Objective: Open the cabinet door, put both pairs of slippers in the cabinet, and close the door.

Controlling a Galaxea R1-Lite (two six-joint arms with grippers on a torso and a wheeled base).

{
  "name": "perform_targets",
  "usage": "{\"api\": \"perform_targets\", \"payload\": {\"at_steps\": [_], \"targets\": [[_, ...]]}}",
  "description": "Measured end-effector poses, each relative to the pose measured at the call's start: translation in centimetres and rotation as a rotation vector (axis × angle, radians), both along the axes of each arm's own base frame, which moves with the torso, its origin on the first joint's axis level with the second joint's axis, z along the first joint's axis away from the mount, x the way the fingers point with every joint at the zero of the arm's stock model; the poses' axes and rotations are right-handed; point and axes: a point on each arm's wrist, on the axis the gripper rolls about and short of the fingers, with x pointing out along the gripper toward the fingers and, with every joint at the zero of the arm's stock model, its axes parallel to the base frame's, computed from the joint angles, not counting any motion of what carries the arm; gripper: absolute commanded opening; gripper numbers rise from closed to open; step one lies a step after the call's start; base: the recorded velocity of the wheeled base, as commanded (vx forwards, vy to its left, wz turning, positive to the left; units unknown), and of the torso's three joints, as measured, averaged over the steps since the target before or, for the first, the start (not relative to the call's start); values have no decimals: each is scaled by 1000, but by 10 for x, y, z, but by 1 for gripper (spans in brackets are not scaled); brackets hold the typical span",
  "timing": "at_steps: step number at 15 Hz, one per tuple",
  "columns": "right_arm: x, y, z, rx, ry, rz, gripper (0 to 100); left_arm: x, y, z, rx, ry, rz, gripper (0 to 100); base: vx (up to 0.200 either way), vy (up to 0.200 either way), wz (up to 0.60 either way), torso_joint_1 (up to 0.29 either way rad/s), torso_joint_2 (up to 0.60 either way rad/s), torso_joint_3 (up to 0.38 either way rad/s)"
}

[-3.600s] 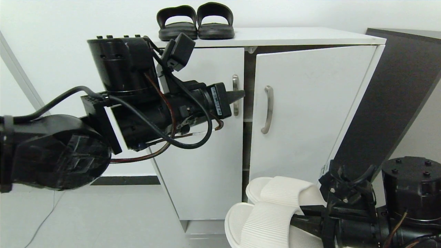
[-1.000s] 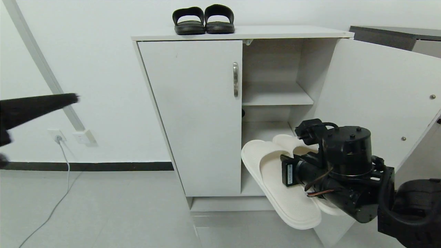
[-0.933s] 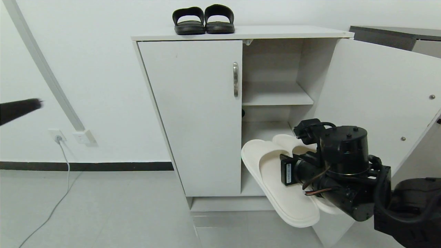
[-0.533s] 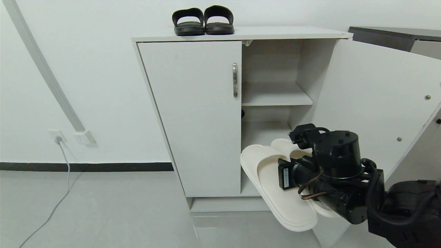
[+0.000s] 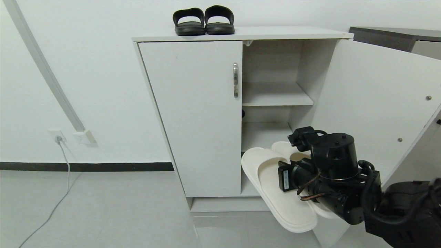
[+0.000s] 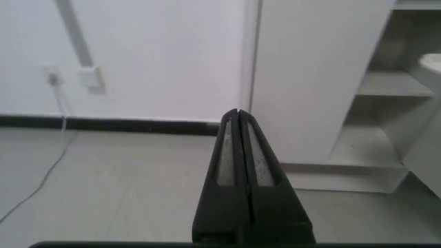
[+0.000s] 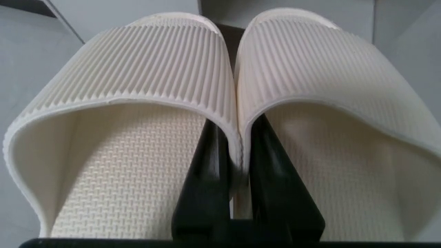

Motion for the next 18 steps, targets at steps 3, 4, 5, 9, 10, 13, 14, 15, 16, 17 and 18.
{"api": "perform_targets", "payload": {"at_steps": [3,4,5,9,10,13,14,15,16,17,18], "targets": [[0,0,-2,0,-2,-1,0,2,-2,-12,18,34,-86,0,0,0,0,0,0,0],[0,0,-3,4,-5,-3,0,2,-2,-12,16,33,-86,0,0,0,0,0,0,0],[1,1,-5,13,-19,-22,0,2,-2,-13,-8,33,-68,0,0,0,0,0,0,0],[20,13,-13,37,-111,-211,0,2,-1,-13,-31,29,-58,0,0,0,0,0,0,0],[24,18,-15,37,-114,-224,0,2,-1,-13,-31,29,-59,0,0,-200,0,7,-2,2],[26,32,-16,43,-128,-232,0,2,-1,-13,-31,29,-57,0,0,-200,0,5,4,2],[26,35,-18,36,-129,-242,0,2,-1,-13,-30,31,-59,0,0,-200,0,7,2,-2],[27,36,-21,29,-127,-251,0,2,-1,-13,-31,29,-58,0,0,-200,0,2,-2,2],[28,37,-23,22,-124,-255,0,2,-1,-13,-31,29,-58,0,0,0,0,0,0,0],[27,39,-25,19,-121,-250,0,2,-1,-13,-31,31,-59,0,0,0,0,0,0,0],[27,40,-27,15,-117,-247,0,2,-1,-13,-31,29,-59,0,0,0,0,0,0,0]]}}
